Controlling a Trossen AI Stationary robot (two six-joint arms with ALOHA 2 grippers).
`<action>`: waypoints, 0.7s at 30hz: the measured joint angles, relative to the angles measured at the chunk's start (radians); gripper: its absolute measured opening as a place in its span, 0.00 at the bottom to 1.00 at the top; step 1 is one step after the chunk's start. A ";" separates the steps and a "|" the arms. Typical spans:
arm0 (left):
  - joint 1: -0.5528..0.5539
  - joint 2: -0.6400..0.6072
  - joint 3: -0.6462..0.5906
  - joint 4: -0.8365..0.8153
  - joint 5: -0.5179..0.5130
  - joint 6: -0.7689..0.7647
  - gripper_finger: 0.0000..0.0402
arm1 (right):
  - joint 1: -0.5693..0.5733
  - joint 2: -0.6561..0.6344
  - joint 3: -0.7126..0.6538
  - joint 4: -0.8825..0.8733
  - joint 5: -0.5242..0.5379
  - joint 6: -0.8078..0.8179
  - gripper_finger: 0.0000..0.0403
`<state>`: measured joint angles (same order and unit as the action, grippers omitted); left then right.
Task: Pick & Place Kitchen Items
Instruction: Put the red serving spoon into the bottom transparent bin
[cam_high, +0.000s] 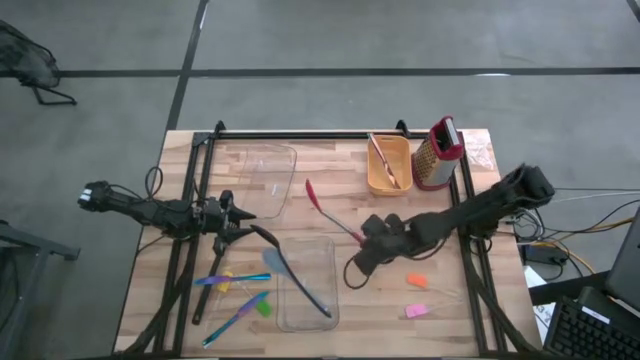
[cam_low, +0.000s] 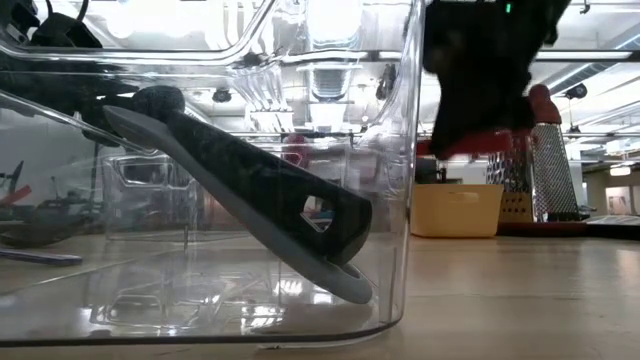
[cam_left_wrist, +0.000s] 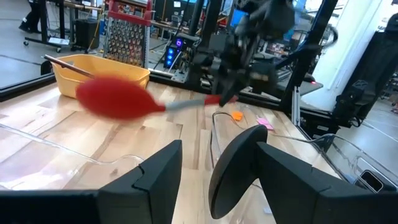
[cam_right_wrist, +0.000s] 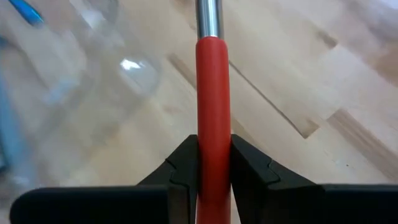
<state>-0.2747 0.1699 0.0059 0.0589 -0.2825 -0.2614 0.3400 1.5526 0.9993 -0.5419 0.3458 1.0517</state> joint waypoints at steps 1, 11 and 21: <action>0.000 0.000 0.000 0.000 0.000 0.000 0.52 | 0.007 -0.023 0.000 0.003 0.013 0.018 0.15; 0.000 0.000 0.000 0.000 0.000 0.000 0.52 | 0.075 -0.054 0.000 0.472 0.131 -0.023 0.15; 0.000 0.003 0.000 0.000 0.000 0.000 0.52 | 0.078 0.191 0.000 0.921 0.129 -0.044 0.15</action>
<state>-0.2746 0.1726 0.0059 0.0591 -0.2825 -0.2615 0.4179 1.7439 0.9998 0.3796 0.4747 1.0080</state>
